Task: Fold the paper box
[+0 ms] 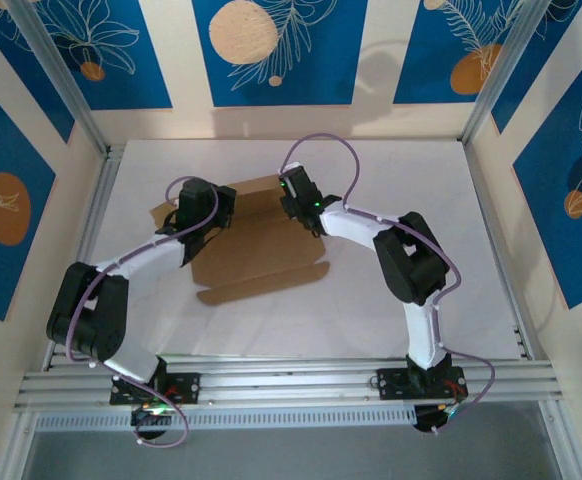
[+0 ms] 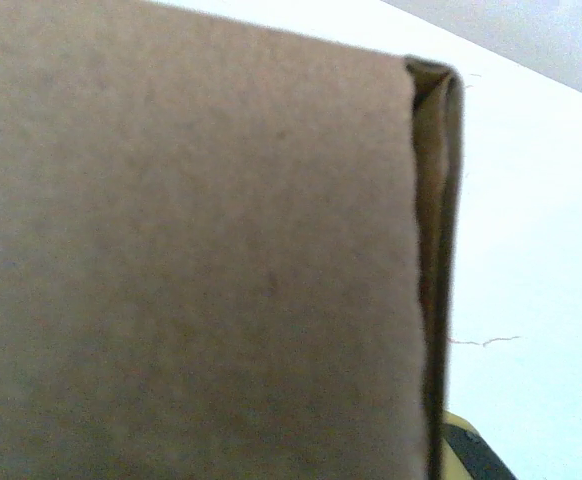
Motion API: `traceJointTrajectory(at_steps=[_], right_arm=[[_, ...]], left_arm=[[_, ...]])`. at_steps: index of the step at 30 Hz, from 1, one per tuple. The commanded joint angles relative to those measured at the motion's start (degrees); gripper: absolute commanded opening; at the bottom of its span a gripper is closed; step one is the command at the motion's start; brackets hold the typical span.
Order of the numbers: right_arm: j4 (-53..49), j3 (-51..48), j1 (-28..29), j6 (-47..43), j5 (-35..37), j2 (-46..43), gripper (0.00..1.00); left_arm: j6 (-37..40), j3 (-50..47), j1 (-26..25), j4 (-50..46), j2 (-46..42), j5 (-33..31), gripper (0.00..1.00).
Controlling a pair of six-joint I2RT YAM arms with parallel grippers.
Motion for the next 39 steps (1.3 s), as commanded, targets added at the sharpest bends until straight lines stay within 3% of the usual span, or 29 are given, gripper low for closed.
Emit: traceJointTrajectory(at_steps=[1, 4, 13, 25, 30, 33, 35, 39], right_arm=[[-4.69, 1.82, -0.03, 0.29, 6.16, 2.8, 0.06], [-5.15, 1.83, 0.05, 2.03, 5.22, 2.65, 0.07], [6.72, -16.84, -2.64, -2.7, -22.14, -13.03, 0.35], [16.14, -29.69, -6.59, -5.59, -34.51, -22.94, 0.62], [18.54, -32.61, -9.04, -5.96, -34.73, -25.87, 0.63], [28.44, -38.75, -10.7, -5.25, -36.21, -28.84, 0.63], [36.47, -43.3, -12.09, -4.58, -41.42, -30.39, 0.63], [38.37, -44.91, -11.12, -4.8, -41.05, -30.92, 0.63]], left_arm=[[-0.88, -1.67, -2.56, -6.21, -1.3, 6.47, 0.04], [-1.2, -1.47, -2.65, -6.94, -1.82, 6.15, 0.04], [-1.36, -1.39, -2.56, -12.1, -4.2, 5.75, 0.04], [1.77, -2.33, -2.43, -14.08, -4.55, 6.01, 0.02], [2.29, -1.76, -2.3, -14.98, -4.47, 6.44, 0.02], [2.26, -1.45, -2.21, -15.6, -4.56, 6.54, 0.02], [2.28, -1.05, -2.13, -15.93, -4.56, 6.63, 0.02], [1.68, -0.27, -2.17, -16.49, -4.63, 6.54, 0.02]])
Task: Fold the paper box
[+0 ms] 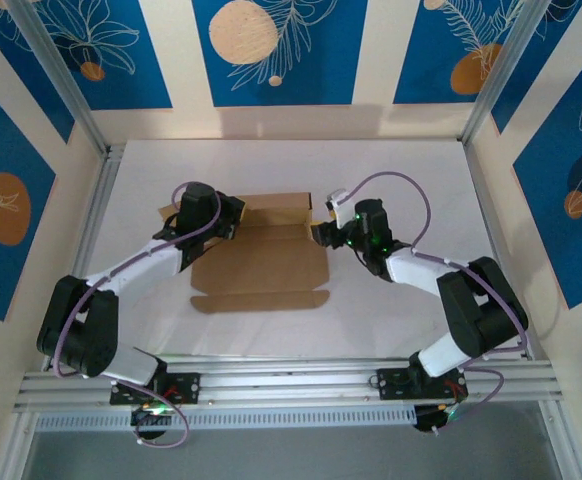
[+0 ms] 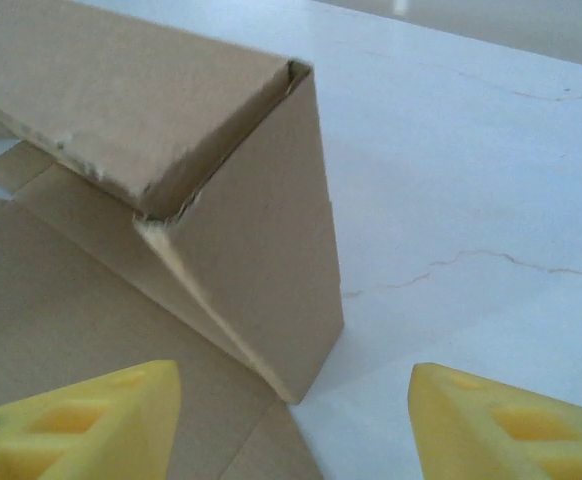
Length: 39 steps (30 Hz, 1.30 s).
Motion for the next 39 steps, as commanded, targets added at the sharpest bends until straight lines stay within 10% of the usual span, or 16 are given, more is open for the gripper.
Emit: traceJointTrajectory(at_steps=[1, 28, 39], right_arm=[[6.38, -0.69, 1.6, 0.05, -1.15, -1.08, 0.62], [-6.34, 9.82, 6.23, 0.36, 6.03, 9.44, 0.6], [-9.32, 12.59, 8.77, 4.16, 8.28, 14.27, 0.44]], left_arm=[[0.13, 0.28, 0.16, -7.7, -0.12, 1.16, 0.02], [-7.84, 7.43, -1.11, -30.15, -4.34, -3.23, 0.0], [-8.71, 7.18, -1.1, -30.5, -4.38, -3.3, 0.0]])
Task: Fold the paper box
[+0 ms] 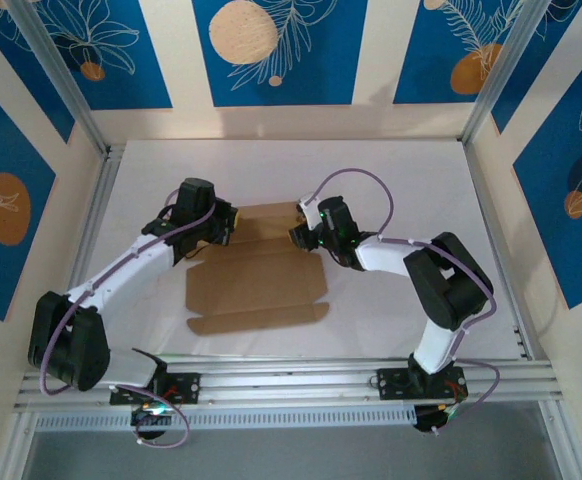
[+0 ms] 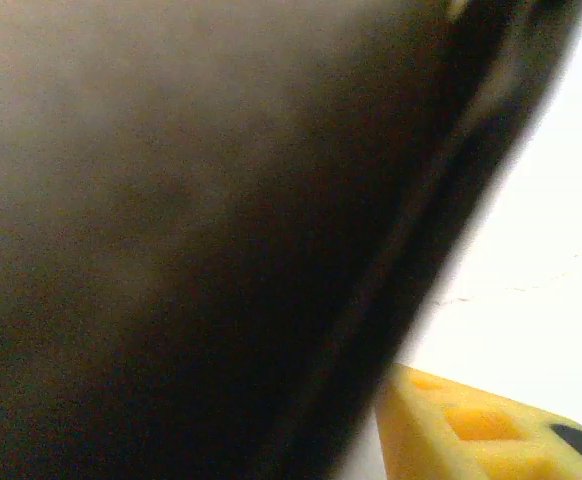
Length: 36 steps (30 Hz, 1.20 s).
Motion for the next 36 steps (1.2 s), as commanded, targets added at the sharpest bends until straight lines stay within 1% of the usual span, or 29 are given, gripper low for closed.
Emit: traceJointTrajectory(at_steps=[1, 6, 11, 18, 24, 25, 27, 30, 32, 33, 36], right_arm=[[-2.02, 1.0, 0.61, 1.35, 1.7, 1.51, 0.42], [-2.78, 2.87, 0.83, 1.26, 4.54, 2.8, 0.31], [-6.4, 5.8, 2.13, 0.17, 10.95, 5.34, 0.22], [-9.57, 10.59, 6.25, -0.28, 27.12, 9.29, 0.15], [-14.79, 15.71, 9.58, 2.29, 41.33, 13.81, 0.1], [-15.26, 16.02, 9.88, 3.01, 42.75, 14.25, 0.09], [-15.45, 16.23, 10.12, 4.3, 42.66, 14.35, 0.09], [-14.3, 15.74, 10.2, 4.68, 38.63, 13.91, 0.13], [-11.93, 14.08, 9.91, 4.61, 35.68, 12.92, 0.2], [-10.2, 12.89, 9.63, 4.24, 33.58, 11.99, 0.27], [-4.46, 8.3, 8.28, 3.21, 25.5, 8.16, 0.52]], left_arm=[[-1.17, 0.05, -0.56, -7.06, 0.14, -1.51, 0.0], [-1.44, 0.29, -0.53, -7.07, 0.17, -1.16, 0.0], [-2.0, 0.83, -0.72, -7.73, -0.27, -1.16, 0.0], [-3.94, 0.91, -1.87, -8.86, -1.34, -1.97, 0.0], [-5.38, 0.75, -2.6, -9.14, -1.21, -2.03, 0.0], [-5.68, 0.68, -2.66, -9.37, -1.22, -1.96, 0.0], [-6.0, 0.41, -2.71, -8.96, -1.07, -1.78, 0.0], [-6.06, 0.29, -2.71, -8.96, -1.11, -1.99, 0.0], [-6.01, 0.07, -2.75, -9.03, -1.24, -2.37, 0.0], [-5.91, -0.12, -2.69, -8.81, -1.16, -2.73, 0.0], [-5.6, -1.11, -2.67, -7.77, -1.24, -3.22, 0.0]])
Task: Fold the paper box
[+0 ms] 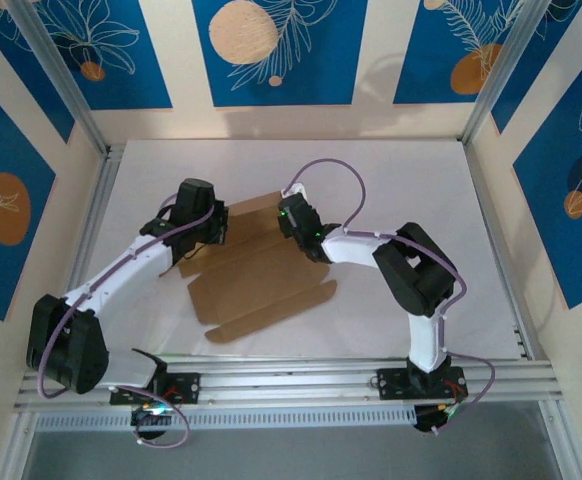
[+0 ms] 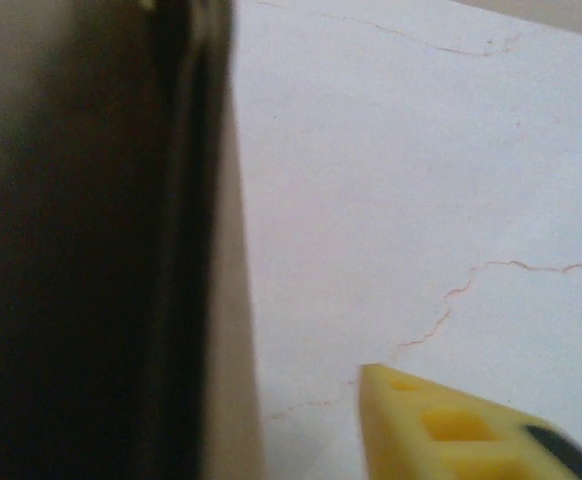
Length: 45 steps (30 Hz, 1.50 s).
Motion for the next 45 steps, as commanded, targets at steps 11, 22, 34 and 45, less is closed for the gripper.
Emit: traceJointTrajectory(at_steps=[11, 22, 34, 45], right_arm=[[13.71, -20.25, -5.3, -10.41, -33.95, -18.63, 0.7], [-3.15, -19.08, -15.15, 9.01, -40.72, -37.67, 0.62], [-29.31, -4.4, -15.77, 38.81, -40.97, -36.65, 0.33], [-34.86, 9.27, -12.92, 40.03, -49.98, -25.01, 0.18]], left_arm=[[5.61, -2.64, -2.03, -4.04, -0.63, 0.95, 0.0], [11.33, -4.63, -2.52, 3.16, 0.77, 3.17, 0.0], [13.97, -7.07, -5.49, 8.2, 1.7, 3.0, 0.0], [14.93, -7.99, -5.54, 6.28, -0.03, 1.36, 0.0]])
